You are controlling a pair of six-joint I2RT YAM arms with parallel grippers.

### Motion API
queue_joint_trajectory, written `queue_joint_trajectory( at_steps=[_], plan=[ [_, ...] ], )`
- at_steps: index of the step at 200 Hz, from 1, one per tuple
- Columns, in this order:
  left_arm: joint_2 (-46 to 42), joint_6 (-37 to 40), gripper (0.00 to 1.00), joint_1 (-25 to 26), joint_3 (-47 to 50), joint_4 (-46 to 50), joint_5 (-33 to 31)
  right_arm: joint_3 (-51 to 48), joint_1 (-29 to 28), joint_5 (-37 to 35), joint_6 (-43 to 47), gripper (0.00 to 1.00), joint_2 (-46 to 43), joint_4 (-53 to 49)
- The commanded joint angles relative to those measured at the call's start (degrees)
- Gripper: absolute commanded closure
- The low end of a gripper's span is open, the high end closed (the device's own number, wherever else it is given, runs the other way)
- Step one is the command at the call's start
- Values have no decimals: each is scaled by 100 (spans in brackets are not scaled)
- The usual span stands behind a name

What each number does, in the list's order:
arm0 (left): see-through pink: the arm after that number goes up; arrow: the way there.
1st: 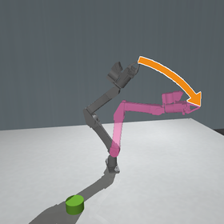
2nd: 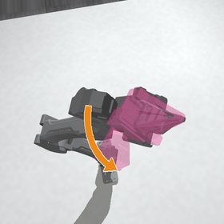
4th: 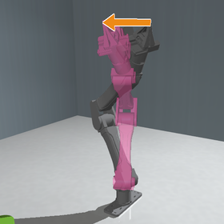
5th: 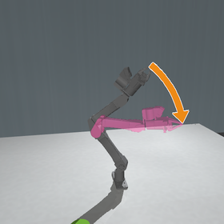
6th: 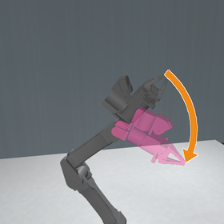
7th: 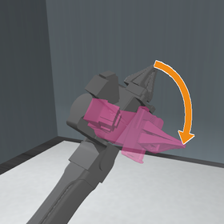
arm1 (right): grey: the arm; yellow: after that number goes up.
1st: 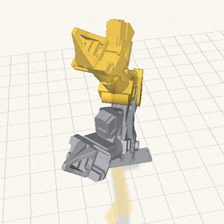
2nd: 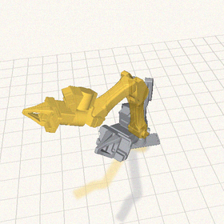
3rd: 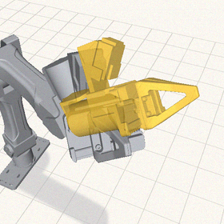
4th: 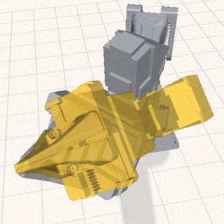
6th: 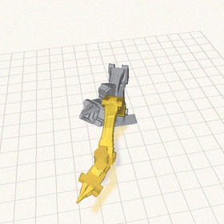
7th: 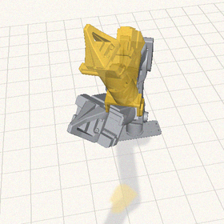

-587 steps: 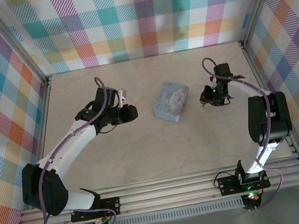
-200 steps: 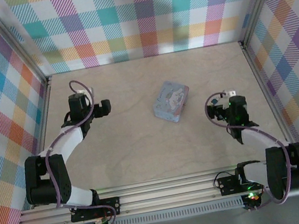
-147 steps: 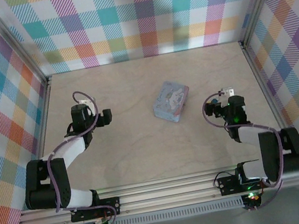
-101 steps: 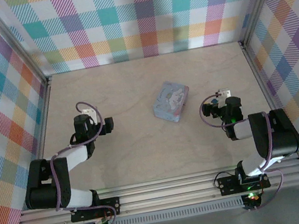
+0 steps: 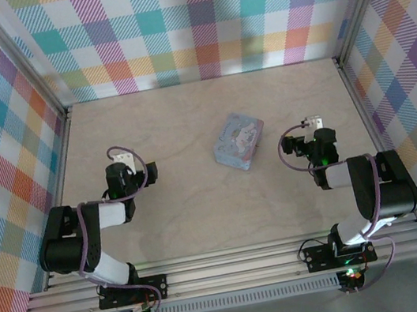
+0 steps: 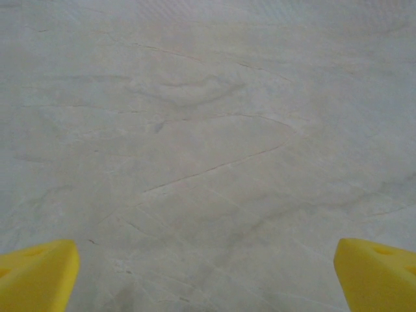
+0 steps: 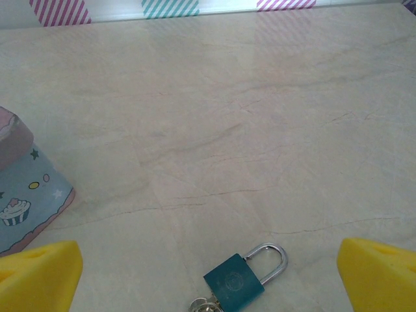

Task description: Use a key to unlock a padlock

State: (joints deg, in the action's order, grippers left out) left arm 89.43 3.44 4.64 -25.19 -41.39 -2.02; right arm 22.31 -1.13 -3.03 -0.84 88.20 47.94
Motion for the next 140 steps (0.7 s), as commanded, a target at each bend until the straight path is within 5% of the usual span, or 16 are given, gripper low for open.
queue_joint_trajectory(
  at_steps=[1, 140],
  plan=[
    [54, -150, 0, -95, 77, -472, -182, 46, 33, -35, -74, 0, -31, 102],
    [32, -138, 0, -95, 84, -451, -186, 63, 23, -1, -57, 0, -18, 99]
  ],
)
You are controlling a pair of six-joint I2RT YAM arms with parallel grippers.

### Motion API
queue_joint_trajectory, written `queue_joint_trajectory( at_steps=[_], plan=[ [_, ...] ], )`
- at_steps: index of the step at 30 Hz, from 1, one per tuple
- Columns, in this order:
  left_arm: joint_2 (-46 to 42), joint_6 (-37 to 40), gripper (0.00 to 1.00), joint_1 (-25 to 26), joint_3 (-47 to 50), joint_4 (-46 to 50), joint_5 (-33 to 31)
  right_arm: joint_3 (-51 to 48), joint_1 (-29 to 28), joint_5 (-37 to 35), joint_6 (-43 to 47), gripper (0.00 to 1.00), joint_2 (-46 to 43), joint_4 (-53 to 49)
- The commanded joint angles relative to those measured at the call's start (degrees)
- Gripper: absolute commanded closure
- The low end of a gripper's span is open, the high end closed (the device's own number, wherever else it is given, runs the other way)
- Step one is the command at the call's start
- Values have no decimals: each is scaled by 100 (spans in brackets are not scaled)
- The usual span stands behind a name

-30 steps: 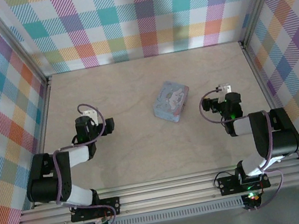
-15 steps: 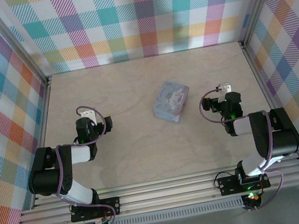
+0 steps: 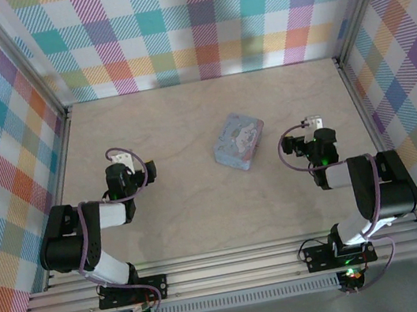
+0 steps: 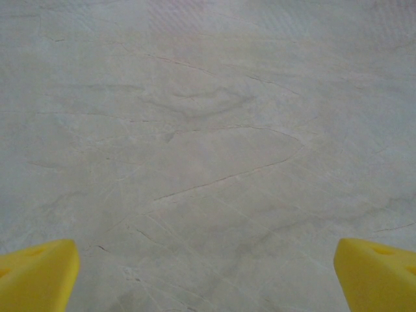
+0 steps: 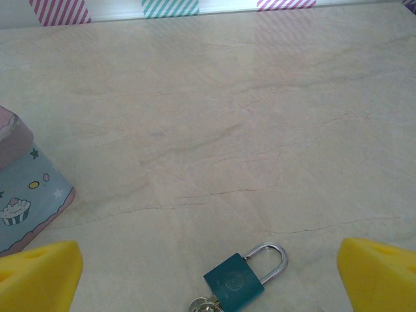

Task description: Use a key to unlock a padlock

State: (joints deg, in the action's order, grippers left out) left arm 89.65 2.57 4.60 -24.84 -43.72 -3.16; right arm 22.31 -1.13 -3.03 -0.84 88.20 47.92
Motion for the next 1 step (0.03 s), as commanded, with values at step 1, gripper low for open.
queue_joint_trajectory(
  at_steps=[1],
  plan=[
    [10, -48, 0, -91, 49, -216, -71, 63, 19, 1, -57, 0, -20, 94]
  ],
)
